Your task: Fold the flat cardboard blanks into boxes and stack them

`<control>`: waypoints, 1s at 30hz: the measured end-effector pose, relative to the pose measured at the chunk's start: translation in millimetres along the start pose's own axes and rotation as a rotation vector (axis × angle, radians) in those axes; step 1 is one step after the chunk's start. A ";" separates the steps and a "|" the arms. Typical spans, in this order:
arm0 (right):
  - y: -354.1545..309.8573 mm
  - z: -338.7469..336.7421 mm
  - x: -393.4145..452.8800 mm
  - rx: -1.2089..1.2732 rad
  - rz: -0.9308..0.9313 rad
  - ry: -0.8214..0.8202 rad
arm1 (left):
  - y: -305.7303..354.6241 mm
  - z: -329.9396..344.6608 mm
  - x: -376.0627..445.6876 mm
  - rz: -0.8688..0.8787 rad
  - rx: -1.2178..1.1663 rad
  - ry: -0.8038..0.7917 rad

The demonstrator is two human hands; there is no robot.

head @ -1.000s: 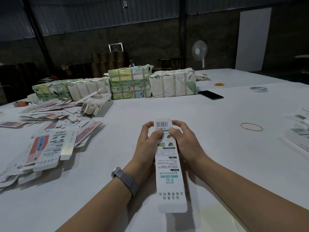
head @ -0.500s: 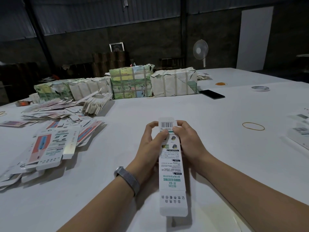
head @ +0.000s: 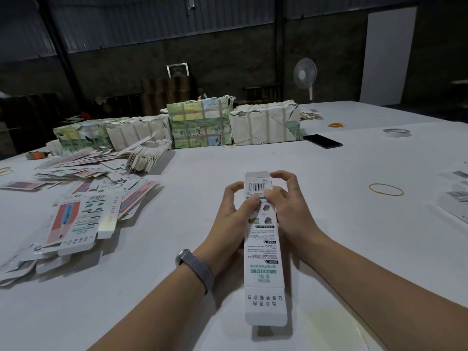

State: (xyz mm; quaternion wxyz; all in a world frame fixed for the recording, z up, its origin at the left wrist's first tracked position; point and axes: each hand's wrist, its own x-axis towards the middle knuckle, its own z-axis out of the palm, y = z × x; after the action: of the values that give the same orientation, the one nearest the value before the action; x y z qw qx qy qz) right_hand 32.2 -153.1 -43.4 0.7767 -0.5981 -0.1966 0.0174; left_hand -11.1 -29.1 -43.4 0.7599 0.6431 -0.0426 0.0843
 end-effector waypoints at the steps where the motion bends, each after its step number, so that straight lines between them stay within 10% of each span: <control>1: -0.1 0.0 -0.5 0.000 -0.009 0.000 | 0.4 -0.2 -0.2 -0.003 -0.003 -0.006; 30: 3.3 -3.2 3.3 -0.016 -0.005 0.050 | -3.8 -2.8 -1.4 0.002 0.023 -0.014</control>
State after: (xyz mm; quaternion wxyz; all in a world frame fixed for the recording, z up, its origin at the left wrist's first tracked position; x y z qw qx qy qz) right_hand 36.9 -154.2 -46.2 0.7767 -0.6040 -0.1788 -0.0010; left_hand -11.9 -27.1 -47.9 0.7523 0.6521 -0.0473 0.0810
